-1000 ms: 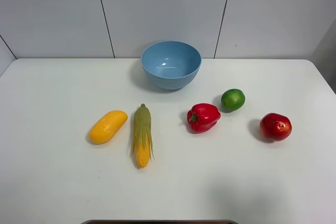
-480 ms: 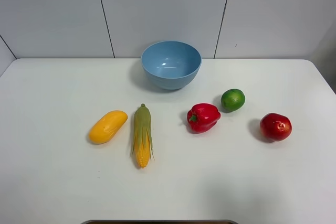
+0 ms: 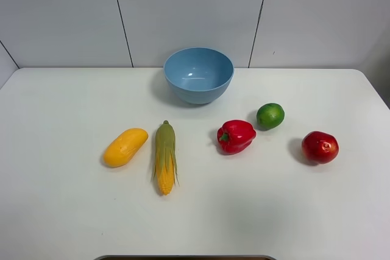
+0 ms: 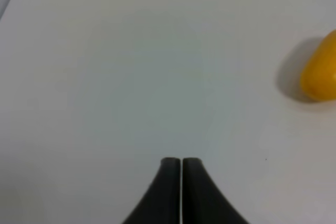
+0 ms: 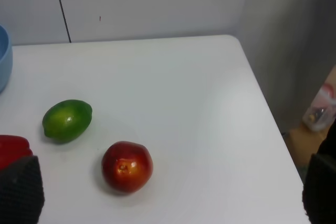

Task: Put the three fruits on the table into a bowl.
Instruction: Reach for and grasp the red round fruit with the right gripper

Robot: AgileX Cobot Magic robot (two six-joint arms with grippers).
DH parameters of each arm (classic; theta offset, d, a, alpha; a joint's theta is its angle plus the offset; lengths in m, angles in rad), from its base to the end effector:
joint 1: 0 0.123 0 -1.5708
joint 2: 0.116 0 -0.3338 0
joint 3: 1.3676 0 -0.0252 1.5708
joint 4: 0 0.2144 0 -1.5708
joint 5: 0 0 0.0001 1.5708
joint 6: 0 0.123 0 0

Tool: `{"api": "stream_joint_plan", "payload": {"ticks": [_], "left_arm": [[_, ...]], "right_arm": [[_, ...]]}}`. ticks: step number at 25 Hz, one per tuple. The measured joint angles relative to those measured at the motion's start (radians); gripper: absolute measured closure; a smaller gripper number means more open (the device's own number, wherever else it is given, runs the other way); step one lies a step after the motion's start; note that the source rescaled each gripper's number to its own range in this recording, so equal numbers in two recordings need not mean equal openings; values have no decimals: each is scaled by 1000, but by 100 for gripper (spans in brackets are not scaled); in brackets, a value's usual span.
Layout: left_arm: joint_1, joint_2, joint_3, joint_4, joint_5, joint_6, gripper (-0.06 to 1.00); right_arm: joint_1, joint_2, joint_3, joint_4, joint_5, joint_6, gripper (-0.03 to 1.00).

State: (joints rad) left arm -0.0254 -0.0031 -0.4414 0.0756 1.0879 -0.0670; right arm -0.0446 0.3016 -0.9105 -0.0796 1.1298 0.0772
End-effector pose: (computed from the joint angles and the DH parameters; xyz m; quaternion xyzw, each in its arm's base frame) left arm -0.0552 0.0096 0.2263 -0.0191 0.8732 0.0153 0.4867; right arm -0.0458 -0.0068 0.3637 0.0563 0.8401 -0.0307 0.5386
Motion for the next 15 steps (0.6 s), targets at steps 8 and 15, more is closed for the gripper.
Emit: {"api": "stream_joint_plan", "payload": {"ticks": [8,15], "left_arm": [[0,0,0,0,0,0,94],[0,0,0,0,0,0,94]], "right_arm": [[0,252,-53,3,42,13,-3],[0,473,-106,7,55,40,-3]]}}
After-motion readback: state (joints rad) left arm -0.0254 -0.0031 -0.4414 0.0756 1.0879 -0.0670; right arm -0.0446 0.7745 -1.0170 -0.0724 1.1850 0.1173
